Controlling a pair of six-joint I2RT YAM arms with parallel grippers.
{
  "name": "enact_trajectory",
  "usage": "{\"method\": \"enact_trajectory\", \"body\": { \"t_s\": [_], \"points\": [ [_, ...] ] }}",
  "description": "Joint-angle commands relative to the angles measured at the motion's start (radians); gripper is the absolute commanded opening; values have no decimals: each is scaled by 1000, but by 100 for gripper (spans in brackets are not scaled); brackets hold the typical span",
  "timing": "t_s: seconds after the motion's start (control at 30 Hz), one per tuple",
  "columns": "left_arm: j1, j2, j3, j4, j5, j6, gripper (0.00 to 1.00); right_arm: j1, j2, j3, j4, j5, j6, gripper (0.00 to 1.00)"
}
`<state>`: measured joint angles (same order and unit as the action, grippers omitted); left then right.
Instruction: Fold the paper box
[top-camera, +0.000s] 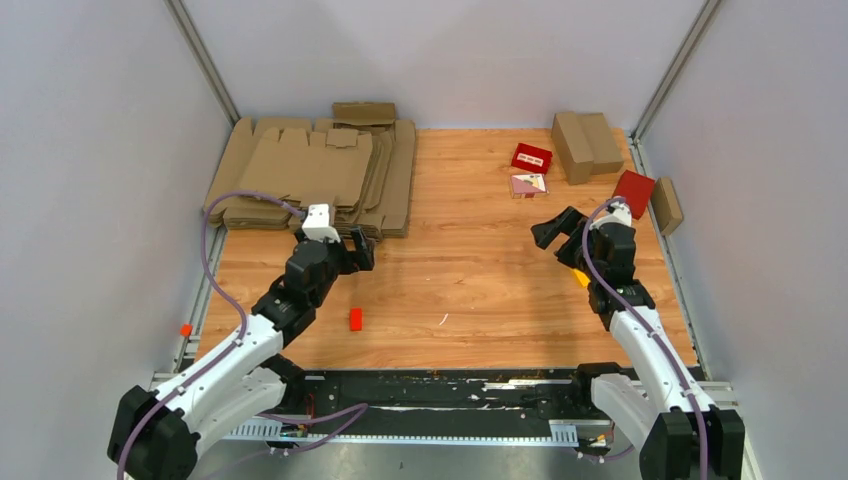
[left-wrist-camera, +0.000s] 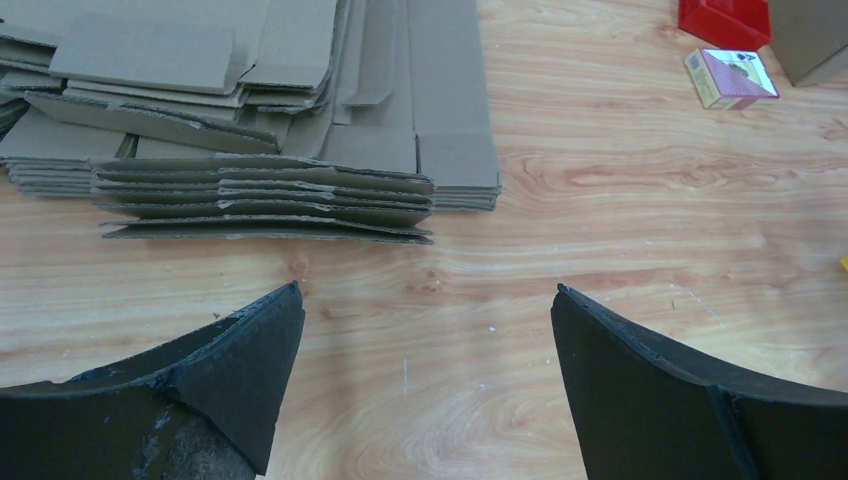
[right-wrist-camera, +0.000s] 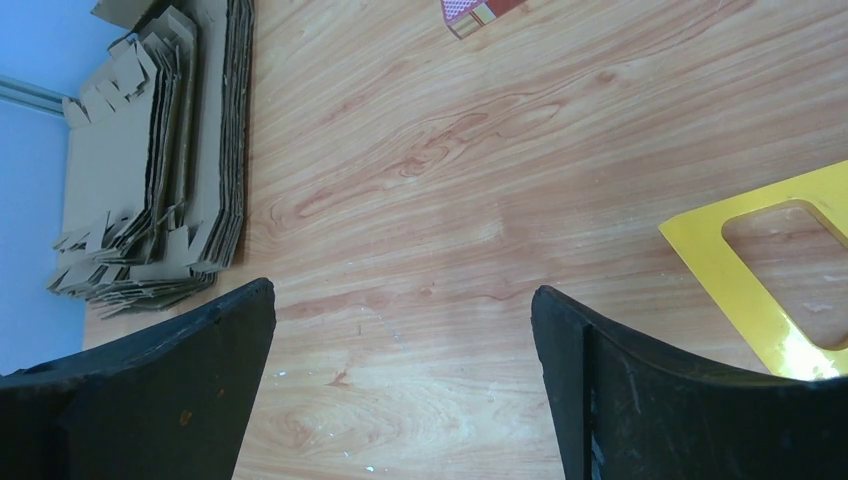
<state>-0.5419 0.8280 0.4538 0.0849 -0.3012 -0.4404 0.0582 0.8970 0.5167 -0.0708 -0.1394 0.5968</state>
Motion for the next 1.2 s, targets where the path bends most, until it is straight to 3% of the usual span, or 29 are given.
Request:
{"method": "enact_trajectory", "body": {
  "t_s": [0.0, 0.1, 0.3, 0.57, 0.73, 0.9, 1.17],
  "points": [
    [15, 20, 54, 23, -29, -3, 100, 0, -27, 10, 63, 15, 9, 100],
    [35, 60, 92, -4, -55, 4, 100, 1, -52, -11, 108, 0, 9, 100],
    [171, 280, 335, -197, -22, 33, 100, 3, -87, -64, 167, -47, -8, 100],
    [177, 601, 619, -342, -268, 270, 99, 3, -81, -126, 251, -71, 10, 100],
    [177, 844, 816, -457, -390, 339, 97, 4, -78, -132, 260, -72, 12, 100],
    [177, 994, 952, -502, -501, 398, 97, 3, -70, -135, 267, -73, 6, 100],
    [177, 1155, 1108, -521, -535, 473, 89, 3, -46, -142, 287, -75, -3, 100]
  ]
}}
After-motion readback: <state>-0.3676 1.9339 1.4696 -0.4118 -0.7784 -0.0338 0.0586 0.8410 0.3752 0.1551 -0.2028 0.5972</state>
